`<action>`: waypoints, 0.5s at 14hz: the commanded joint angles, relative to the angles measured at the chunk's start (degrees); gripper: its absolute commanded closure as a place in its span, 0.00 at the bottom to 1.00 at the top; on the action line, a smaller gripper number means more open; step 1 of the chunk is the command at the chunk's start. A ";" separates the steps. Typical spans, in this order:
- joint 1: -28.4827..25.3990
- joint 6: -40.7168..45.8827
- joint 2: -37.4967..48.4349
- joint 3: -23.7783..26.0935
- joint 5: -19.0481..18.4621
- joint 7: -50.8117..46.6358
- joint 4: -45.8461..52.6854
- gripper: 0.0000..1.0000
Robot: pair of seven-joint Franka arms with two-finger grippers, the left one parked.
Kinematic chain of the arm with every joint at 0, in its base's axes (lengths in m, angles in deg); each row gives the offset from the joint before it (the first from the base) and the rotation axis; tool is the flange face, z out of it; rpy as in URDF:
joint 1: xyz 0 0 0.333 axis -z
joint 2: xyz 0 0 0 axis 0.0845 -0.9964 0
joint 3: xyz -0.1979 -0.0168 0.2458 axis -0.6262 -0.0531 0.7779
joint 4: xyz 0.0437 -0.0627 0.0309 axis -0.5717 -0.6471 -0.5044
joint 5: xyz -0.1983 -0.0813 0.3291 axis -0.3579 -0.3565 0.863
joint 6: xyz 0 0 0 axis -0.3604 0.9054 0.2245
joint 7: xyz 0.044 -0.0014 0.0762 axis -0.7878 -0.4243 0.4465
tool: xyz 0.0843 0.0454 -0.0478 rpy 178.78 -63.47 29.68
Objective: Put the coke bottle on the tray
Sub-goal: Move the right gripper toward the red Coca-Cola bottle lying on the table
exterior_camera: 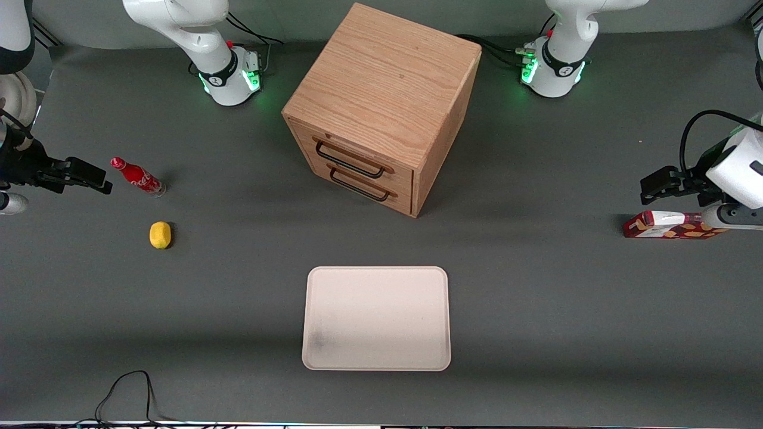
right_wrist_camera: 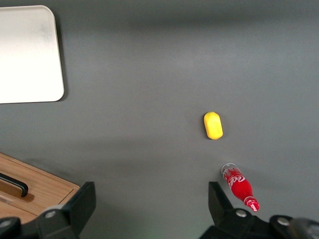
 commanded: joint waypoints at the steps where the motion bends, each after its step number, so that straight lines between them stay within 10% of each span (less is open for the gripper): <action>1: 0.40 1.22 -1.14 0.65 0.88 0.56 1.56 0.00; 7: 1.01 3.86 -0.96 -0.22 0.62 0.62 2.35 0.00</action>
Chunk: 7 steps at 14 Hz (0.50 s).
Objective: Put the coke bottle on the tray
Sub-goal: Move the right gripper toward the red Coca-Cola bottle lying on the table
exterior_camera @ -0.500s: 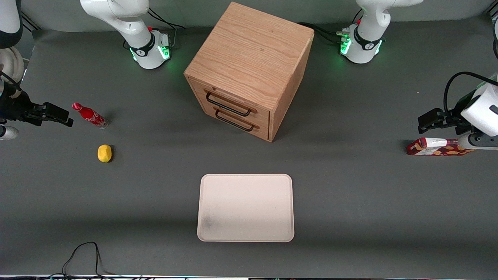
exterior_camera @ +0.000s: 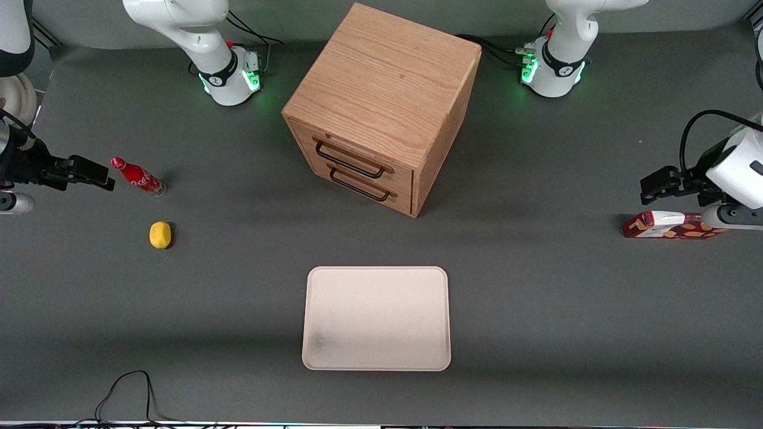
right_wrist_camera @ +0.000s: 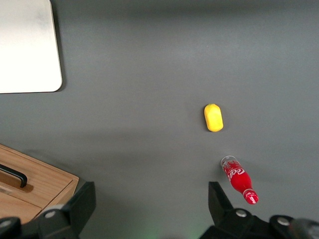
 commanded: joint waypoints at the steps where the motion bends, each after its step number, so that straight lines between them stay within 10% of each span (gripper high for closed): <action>1: 0.79 1.84 -0.17 -0.97 0.40 0.73 1.69 0.00; 7: 0.78 5.27 0.62 -5.10 0.04 4.77 2.05 0.00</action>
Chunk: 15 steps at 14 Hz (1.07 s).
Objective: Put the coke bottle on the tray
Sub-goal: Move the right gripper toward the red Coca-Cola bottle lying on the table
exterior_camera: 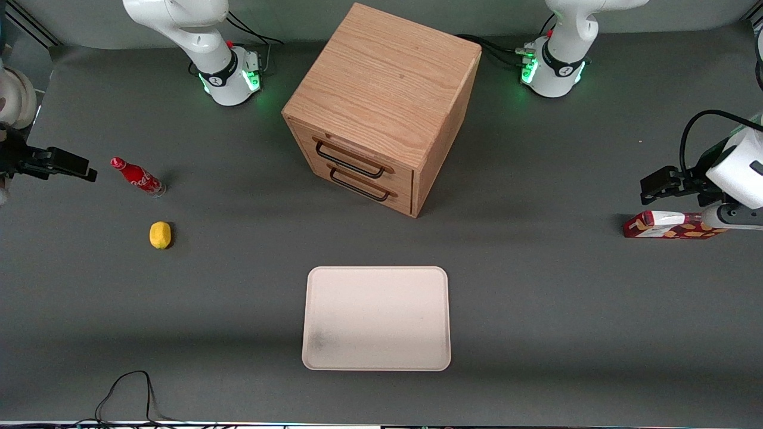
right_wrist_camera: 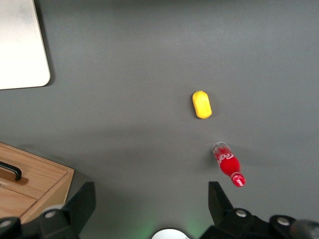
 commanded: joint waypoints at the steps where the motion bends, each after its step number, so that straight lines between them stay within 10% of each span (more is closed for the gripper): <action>1: 0.28 0.94 0.22 -1.69 0.03 2.74 0.51 0.00; 8: -0.07 -4.92 4.60 -6.70 -0.59 10.81 -9.57 0.00; 15: -0.25 -10.04 25.70 -6.88 -9.90 12.32 -33.32 0.00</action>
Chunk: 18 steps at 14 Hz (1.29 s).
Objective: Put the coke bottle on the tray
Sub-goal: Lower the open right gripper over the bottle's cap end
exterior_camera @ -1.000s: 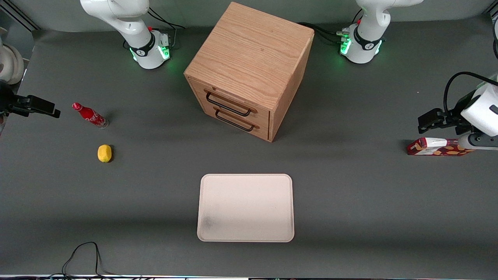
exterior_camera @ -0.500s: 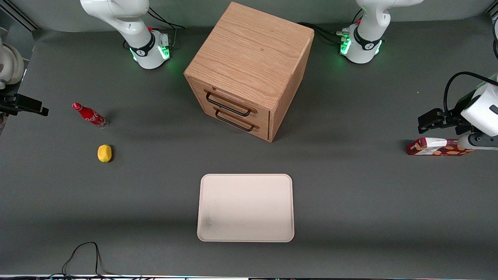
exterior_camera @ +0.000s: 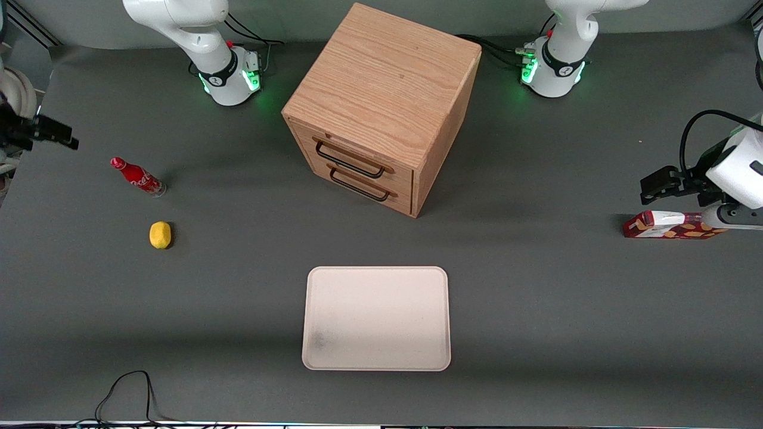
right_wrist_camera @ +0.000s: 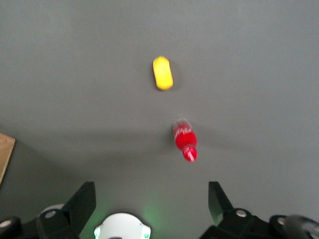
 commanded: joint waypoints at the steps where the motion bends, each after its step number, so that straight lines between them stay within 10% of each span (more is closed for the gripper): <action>1: -0.38 -1.81 7.49 0.00 -2.73 1.00 -7.56 0.00; 18: -0.12 -29.91 2.84 -12.22 -7.57 11.28 -29.97 0.01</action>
